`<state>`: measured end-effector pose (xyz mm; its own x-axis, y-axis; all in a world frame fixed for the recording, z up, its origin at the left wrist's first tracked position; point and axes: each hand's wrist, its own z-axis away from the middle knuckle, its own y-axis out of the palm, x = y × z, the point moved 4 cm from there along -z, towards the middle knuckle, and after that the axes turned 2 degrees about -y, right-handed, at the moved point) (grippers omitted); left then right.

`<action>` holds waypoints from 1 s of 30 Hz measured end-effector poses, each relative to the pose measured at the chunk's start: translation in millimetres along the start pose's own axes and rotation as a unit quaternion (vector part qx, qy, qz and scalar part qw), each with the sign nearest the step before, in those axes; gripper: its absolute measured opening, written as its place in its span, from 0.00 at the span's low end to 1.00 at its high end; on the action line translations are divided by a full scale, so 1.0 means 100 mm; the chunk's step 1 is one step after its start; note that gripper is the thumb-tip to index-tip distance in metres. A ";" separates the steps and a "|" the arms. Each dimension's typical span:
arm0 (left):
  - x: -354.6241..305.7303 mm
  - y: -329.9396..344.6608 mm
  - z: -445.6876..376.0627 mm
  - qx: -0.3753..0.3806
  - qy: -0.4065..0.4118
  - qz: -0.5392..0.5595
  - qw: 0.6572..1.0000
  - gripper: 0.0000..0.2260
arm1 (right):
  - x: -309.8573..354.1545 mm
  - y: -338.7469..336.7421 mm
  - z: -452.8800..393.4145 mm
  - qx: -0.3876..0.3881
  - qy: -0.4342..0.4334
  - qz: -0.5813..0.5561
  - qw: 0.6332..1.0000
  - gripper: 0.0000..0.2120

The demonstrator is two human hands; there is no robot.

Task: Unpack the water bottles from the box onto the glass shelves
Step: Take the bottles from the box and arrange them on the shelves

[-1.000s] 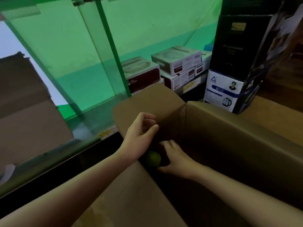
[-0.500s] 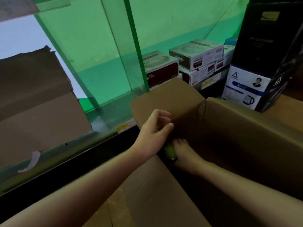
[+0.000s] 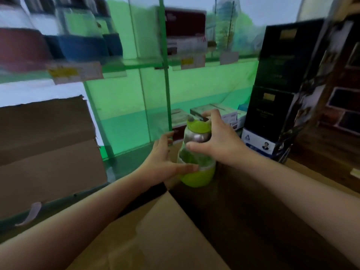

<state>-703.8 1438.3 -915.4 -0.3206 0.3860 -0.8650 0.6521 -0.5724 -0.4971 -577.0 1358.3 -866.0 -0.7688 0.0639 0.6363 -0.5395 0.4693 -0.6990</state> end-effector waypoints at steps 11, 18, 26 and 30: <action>-0.72 -2.20 0.98 -0.141 0.114 0.050 0.982 0.35 | 2.60 0.15 -0.25 -0.064 -0.170 -0.114 0.977 0.35; -0.63 -3.92 2.06 -0.313 0.115 -0.042 0.942 0.33 | 4.42 0.93 -0.31 -0.025 -0.268 -0.182 0.946 0.34; -0.39 -5.41 2.91 -0.421 0.078 -0.073 0.901 0.38 | 6.03 1.70 -0.38 0.037 -0.350 -0.213 0.911 0.36; -0.08 -5.89 3.11 -0.461 0.047 -0.067 0.884 0.35 | 6.43 2.01 -0.46 0.062 -0.364 -0.198 0.908 0.33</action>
<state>-1298.4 1547.6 -637.0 -0.4078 0.4880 -0.7717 0.9088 0.2985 -0.2915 -1164.3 1534.1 -582.1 -0.5038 -0.7093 0.4930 -0.8233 0.2216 -0.5226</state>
